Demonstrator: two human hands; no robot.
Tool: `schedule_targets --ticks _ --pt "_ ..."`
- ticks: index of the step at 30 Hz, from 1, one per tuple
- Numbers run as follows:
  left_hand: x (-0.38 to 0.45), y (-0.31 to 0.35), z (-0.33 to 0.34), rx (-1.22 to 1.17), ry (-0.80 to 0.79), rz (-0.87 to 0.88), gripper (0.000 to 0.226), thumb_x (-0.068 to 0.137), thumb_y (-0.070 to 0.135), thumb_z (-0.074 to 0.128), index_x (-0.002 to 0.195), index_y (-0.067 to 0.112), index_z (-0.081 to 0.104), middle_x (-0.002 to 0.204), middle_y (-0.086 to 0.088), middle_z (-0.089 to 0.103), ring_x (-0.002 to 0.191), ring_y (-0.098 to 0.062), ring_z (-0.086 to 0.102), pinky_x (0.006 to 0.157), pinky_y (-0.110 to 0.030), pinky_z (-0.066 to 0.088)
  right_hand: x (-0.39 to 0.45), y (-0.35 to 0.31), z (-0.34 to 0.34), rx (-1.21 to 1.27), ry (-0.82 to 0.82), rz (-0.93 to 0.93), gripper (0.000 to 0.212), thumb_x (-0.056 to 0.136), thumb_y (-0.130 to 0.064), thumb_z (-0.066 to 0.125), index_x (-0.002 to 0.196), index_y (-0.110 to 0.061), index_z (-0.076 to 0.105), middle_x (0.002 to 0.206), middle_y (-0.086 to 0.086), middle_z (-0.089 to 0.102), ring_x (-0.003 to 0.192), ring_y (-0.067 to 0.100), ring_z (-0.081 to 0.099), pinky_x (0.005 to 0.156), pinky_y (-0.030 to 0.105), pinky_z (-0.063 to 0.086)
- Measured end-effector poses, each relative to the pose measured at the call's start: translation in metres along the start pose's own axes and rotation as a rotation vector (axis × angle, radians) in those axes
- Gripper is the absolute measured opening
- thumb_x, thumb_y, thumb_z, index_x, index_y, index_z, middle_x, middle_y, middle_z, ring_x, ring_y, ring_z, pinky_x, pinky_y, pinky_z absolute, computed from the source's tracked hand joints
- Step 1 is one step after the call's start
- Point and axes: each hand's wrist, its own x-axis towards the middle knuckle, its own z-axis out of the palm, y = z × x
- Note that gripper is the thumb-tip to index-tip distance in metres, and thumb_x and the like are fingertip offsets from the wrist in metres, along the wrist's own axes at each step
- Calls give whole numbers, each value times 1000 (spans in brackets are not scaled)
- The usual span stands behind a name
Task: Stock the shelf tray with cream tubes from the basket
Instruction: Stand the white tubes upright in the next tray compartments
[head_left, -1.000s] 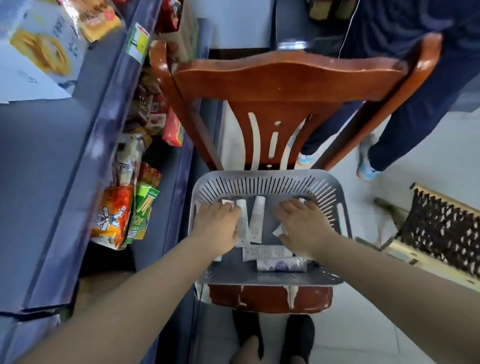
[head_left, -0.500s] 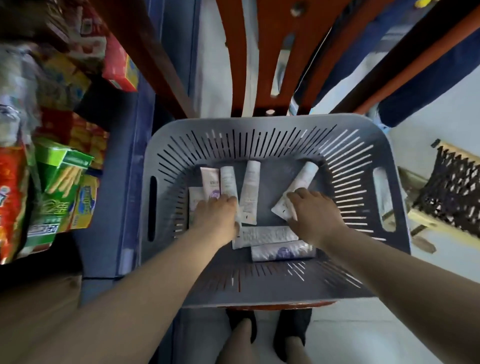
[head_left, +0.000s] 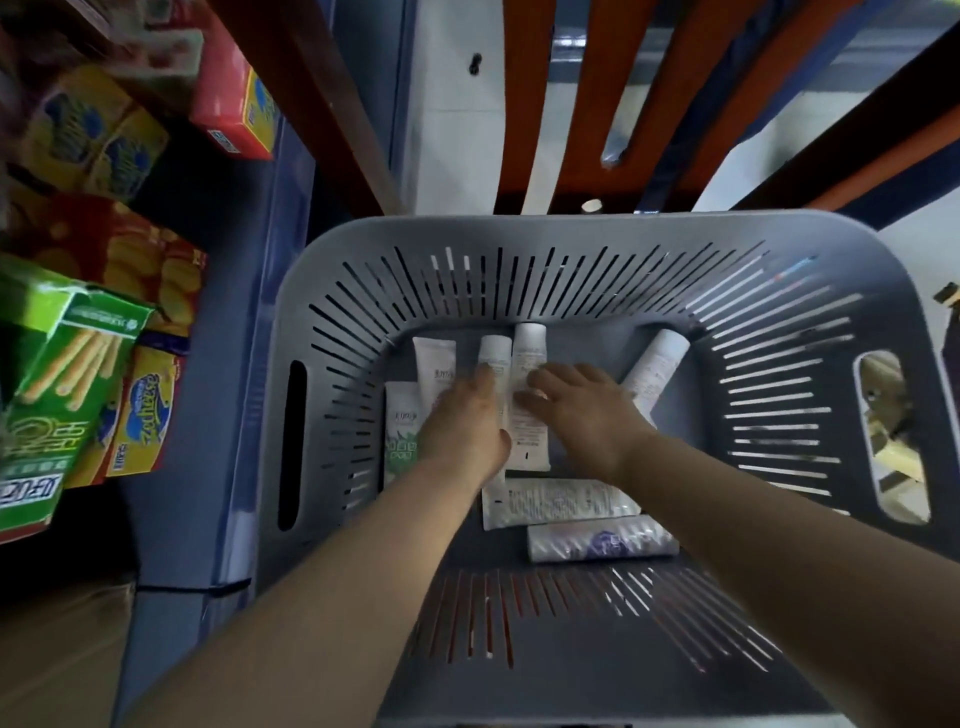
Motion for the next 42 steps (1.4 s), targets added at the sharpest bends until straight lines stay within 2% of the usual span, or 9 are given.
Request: schedule_targets --ticks 7,12,16,21,26,30,36,39,42 --pt "8 -25 -9 212 81 395 54 80 -11 51 131 7 47 133 -12 43 122 -29 44 92 -37 43 13 11 11 -260 73 -241 48 45 -12 86 91 -19 74 95 -1 70 94 27 67 73 36 55" --pt "11 -49 5 256 134 560 64 52 -22 69 112 -1 63 122 -23 57 105 -39 61 80 -45 54 6 24 14 -320 114 -387 41 62 -12 62 101 -21 72 100 -5 69 99 24 66 82 36 53" --pt "17 -59 13 334 74 699 74 53 2 83 123 5 58 135 -16 52 123 -35 52 95 -45 46 3 33 9 -373 114 -473 42 67 -14 48 102 -18 72 102 -3 70 99 26 66 90 40 44" --pt "20 -62 10 573 115 779 93 54 31 80 134 10 38 140 -10 49 133 -26 32 103 -43 39 2 35 10 -379 61 -500 47 60 -14 55 104 -17 72 107 -1 71 103 26 66 88 46 51" --pt "31 -59 9 601 226 846 44 77 20 45 116 11 64 124 -7 62 129 -27 38 104 -40 40 3 42 17 -373 148 -507 44 67 -17 51 106 -18 70 107 -2 69 106 27 64 96 45 45" --pt "35 -54 -2 547 311 890 42 74 10 36 94 16 73 107 -4 69 115 -33 59 89 -42 51 4 44 23 -323 265 -523 34 80 -16 41 95 -18 72 94 -2 69 92 26 66 94 42 41" --pt "18 -31 -26 334 254 855 11 74 15 66 84 13 71 93 -5 71 97 -31 68 67 -41 59 -2 46 -3 -231 231 -413 16 72 -7 64 86 -11 70 85 6 69 79 27 68 80 37 57" --pt "2 -13 -55 172 211 605 23 89 26 57 106 13 67 104 -7 68 97 -27 64 75 -38 53 -13 48 -28 -141 158 -294 43 50 -3 83 91 -7 70 89 10 70 77 28 69 77 42 58" --pt "-19 4 -81 -36 215 324 35 90 34 57 118 13 62 110 -8 67 100 -26 62 85 -39 49 -27 41 -69 -18 91 -153 42 75 -10 74 114 -4 60 111 16 64 94 33 66 74 41 57"
